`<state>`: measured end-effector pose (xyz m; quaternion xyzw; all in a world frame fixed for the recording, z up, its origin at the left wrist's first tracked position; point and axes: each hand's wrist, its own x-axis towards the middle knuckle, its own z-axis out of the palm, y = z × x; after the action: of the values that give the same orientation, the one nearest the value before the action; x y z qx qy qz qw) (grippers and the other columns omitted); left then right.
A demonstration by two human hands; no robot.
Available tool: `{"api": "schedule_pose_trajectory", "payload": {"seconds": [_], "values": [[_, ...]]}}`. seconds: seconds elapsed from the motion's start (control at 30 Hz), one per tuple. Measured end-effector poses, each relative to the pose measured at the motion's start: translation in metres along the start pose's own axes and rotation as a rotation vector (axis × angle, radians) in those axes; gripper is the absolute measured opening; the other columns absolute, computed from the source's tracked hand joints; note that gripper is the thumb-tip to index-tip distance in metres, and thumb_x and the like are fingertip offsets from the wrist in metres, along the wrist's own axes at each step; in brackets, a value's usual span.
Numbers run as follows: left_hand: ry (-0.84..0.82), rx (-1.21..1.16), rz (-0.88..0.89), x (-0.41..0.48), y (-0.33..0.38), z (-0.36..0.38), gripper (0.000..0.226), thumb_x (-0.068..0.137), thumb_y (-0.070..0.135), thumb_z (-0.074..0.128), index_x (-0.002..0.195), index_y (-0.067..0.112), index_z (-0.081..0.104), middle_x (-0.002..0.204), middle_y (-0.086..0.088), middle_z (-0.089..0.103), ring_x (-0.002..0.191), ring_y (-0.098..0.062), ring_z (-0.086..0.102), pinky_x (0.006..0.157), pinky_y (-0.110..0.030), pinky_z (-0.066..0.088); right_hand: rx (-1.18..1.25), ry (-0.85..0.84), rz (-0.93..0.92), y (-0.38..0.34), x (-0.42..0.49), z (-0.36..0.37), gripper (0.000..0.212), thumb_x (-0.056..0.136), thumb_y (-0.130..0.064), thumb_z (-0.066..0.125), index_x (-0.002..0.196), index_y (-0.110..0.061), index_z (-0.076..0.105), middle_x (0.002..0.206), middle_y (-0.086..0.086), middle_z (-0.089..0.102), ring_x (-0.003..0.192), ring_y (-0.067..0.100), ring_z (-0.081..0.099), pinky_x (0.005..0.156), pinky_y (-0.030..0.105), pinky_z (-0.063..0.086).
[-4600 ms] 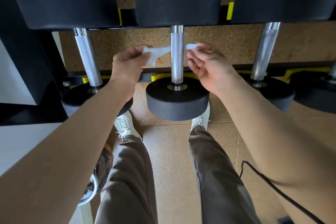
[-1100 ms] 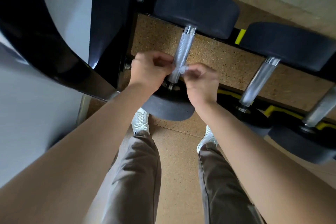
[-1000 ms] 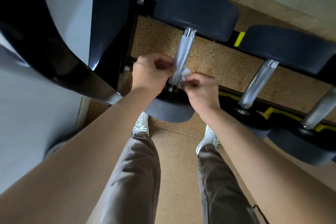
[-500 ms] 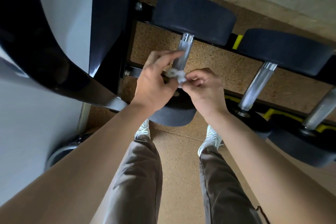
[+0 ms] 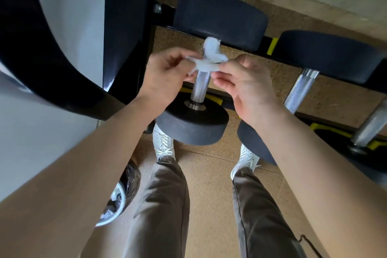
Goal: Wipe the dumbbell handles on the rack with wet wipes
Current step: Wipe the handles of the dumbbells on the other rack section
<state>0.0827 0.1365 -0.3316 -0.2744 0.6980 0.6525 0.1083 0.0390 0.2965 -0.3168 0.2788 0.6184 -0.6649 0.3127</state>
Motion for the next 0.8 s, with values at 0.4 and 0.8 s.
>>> {"api": "schedule_pose_trajectory", "payload": {"seconds": [0.4,0.8], "values": [[0.078,-0.494,-0.416,-0.014,0.006,0.007,0.013,0.098,0.028,0.061,0.094,0.017,0.068,0.094,-0.003,0.072,0.088,-0.024,0.073,0.075,-0.034,0.06,-0.138,-0.146,-0.047,0.015,-0.008,-0.006,0.026,0.087,0.01,0.059,0.085,-0.01,0.075,0.088,0.014,0.072,0.079,0.023,0.065,0.068,0.03,0.054],[0.133,-0.455,-0.357,-0.006,0.003,-0.007,0.023,0.082,0.002,0.076,0.104,0.003,0.075,0.097,-0.011,0.079,0.084,-0.019,0.077,0.071,-0.018,0.059,0.099,0.071,-0.074,0.011,-0.001,-0.007,0.017,0.085,0.008,0.068,0.095,-0.005,0.065,0.089,0.009,0.073,0.073,0.015,0.066,0.068,0.025,0.053]]}}
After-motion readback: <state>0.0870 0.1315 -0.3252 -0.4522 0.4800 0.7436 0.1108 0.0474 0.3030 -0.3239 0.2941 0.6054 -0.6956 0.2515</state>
